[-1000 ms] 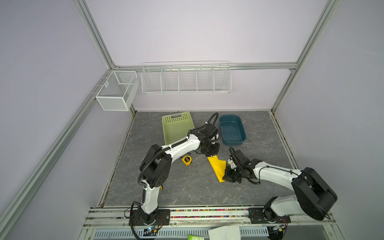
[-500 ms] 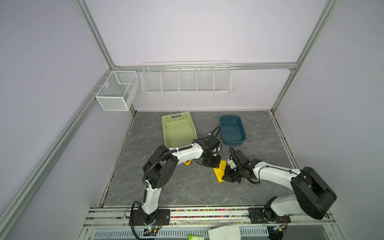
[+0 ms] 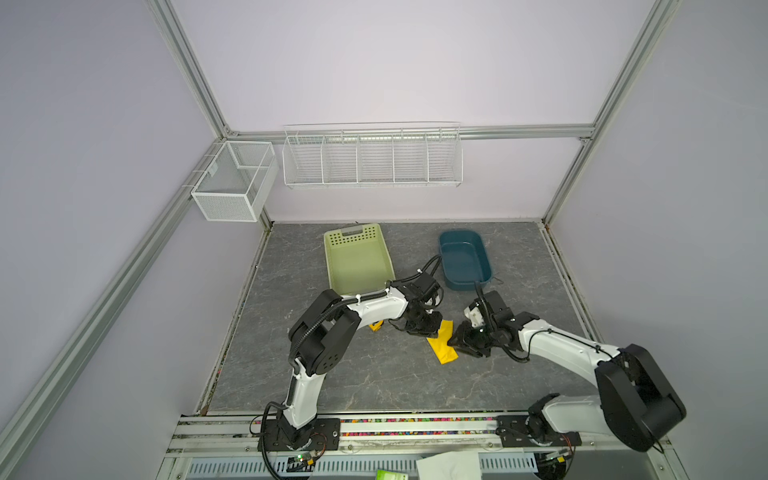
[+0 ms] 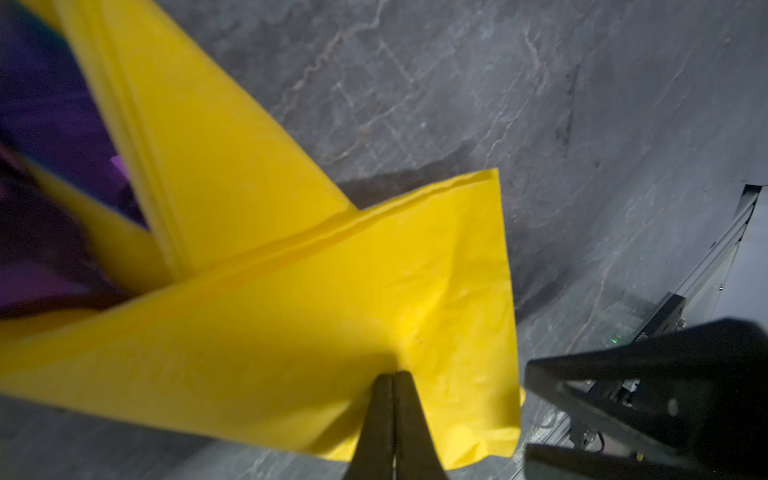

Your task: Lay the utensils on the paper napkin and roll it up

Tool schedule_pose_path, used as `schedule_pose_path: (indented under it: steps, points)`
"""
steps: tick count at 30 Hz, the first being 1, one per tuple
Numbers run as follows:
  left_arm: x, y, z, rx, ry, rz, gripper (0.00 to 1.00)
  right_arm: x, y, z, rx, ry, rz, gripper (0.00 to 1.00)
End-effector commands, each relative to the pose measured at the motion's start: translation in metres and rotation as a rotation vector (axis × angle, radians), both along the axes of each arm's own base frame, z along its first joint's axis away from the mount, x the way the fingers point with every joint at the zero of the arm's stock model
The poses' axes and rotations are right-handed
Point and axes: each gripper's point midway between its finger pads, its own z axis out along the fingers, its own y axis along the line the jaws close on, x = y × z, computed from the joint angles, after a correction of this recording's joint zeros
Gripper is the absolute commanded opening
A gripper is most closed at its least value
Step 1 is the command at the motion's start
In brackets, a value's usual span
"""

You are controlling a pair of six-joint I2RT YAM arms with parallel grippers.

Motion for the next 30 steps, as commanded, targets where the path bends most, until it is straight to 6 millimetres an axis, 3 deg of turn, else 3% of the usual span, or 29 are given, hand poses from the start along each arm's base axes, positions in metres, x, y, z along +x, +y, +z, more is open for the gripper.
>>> schedule_pose_path:
  steps: [1,9,19,25,30]
  points:
    - [0.001,0.007,-0.012,0.035,0.000,0.009,0.00,0.008,0.000,0.008,0.095,-0.011,0.042,0.47]
    - [0.001,0.007,-0.010,0.032,-0.003,0.011,0.00,0.033,0.008,-0.003,0.224,0.010,0.049,0.47]
    - [0.004,0.006,-0.004,0.025,-0.018,0.015,0.00,0.055,0.014,-0.023,0.252,0.039,0.048,0.27]
    - [0.017,0.000,0.018,-0.001,-0.069,0.018,0.00,0.052,0.010,-0.031,0.231,0.054,0.048,0.09]
    - [0.052,-0.001,0.051,0.013,-0.191,0.052,0.01,0.046,0.007,-0.035,0.221,0.067,0.045,0.07]
